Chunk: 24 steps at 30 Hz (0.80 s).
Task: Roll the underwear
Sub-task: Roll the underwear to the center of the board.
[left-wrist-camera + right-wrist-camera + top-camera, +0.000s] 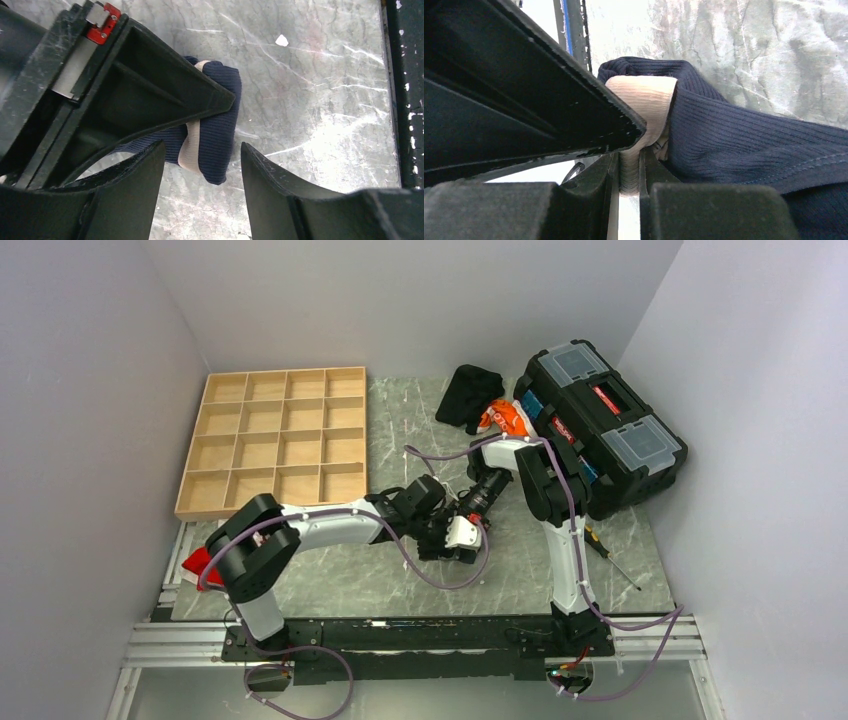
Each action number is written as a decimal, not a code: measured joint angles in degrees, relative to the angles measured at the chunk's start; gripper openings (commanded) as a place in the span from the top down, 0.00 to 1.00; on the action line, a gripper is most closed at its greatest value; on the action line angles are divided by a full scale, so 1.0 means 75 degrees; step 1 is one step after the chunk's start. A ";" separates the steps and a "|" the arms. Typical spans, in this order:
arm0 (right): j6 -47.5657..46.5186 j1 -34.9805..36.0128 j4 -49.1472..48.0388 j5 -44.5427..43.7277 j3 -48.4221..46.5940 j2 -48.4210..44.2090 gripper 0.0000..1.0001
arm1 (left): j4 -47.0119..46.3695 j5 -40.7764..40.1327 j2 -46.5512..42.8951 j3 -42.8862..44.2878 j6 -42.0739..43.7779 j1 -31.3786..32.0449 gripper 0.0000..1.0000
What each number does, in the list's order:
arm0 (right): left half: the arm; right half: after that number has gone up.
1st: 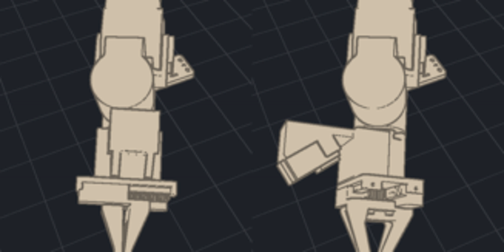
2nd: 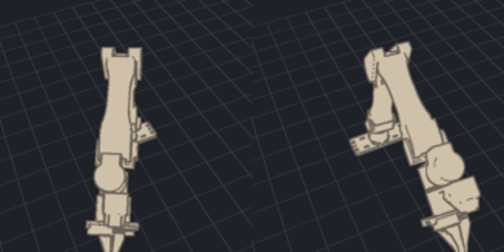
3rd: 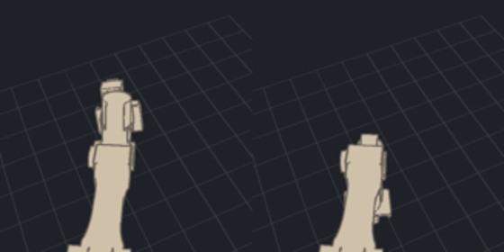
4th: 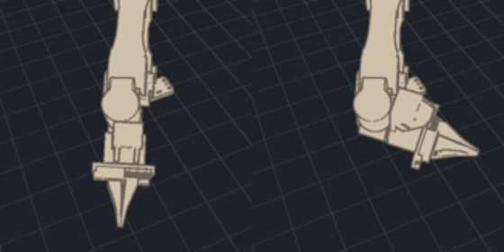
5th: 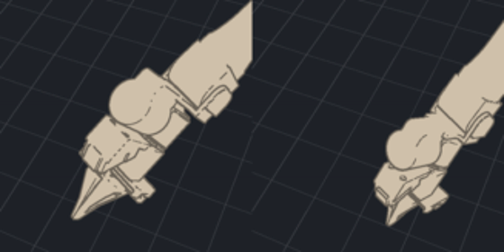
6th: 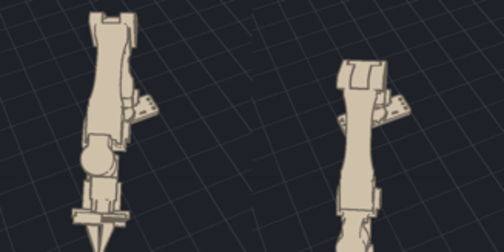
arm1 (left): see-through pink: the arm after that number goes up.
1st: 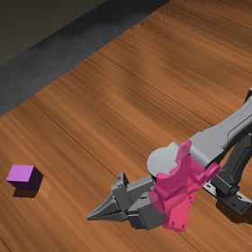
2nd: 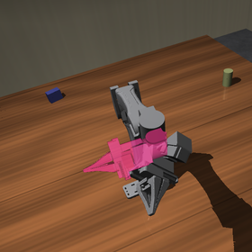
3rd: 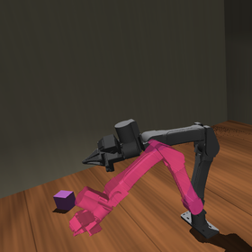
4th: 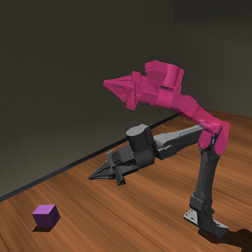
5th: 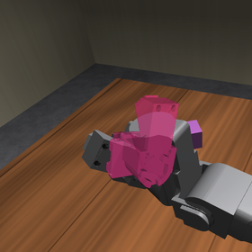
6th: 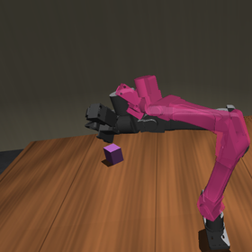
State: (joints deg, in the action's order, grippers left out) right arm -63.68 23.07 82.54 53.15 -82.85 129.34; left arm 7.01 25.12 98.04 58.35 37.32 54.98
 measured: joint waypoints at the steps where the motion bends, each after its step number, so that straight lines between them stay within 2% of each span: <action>1: 0.0000 0.0000 0.0000 0.0000 0.0000 0.0000 1.00 | 0.0041 0.0003 0.0052 0.0020 0.0003 0.0006 0.37; 7: 0.0003 0.0000 -0.0003 -0.0009 0.0000 0.0003 1.00 | 0.0198 0.0009 0.0434 0.0382 -0.0029 0.0017 0.39; 12: 0.0006 -0.0015 0.0000 -0.0003 0.0015 0.0003 1.00 | 0.0219 0.0026 0.0804 0.0469 -0.0108 0.0015 0.47; 16: 0.0015 -0.0012 -0.0003 -0.0006 0.0015 0.0003 0.98 | 0.0227 0.0082 0.0950 0.0493 -0.0187 0.0015 0.63; 18: 0.0032 -0.0015 -0.0003 -0.0009 0.0015 0.0003 0.95 | 0.0242 0.0125 0.0950 0.0493 -0.0268 0.0017 0.74; 22: 0.0114 -0.0015 -0.0003 -0.0020 0.0015 0.0003 0.80 | 0.0306 0.0207 0.0953 0.0495 -0.0356 0.0012 0.94; 24: 0.0224 -0.0015 -0.0012 -0.0023 0.0020 0.0003 0.68 | 0.0335 0.0233 0.0979 0.0522 -0.0358 0.0003 1.00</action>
State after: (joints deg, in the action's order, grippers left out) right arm -62.00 22.96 82.46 52.97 -82.70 129.36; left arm 9.52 26.87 105.38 62.26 34.63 55.00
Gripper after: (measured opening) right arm 0.194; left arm 0.258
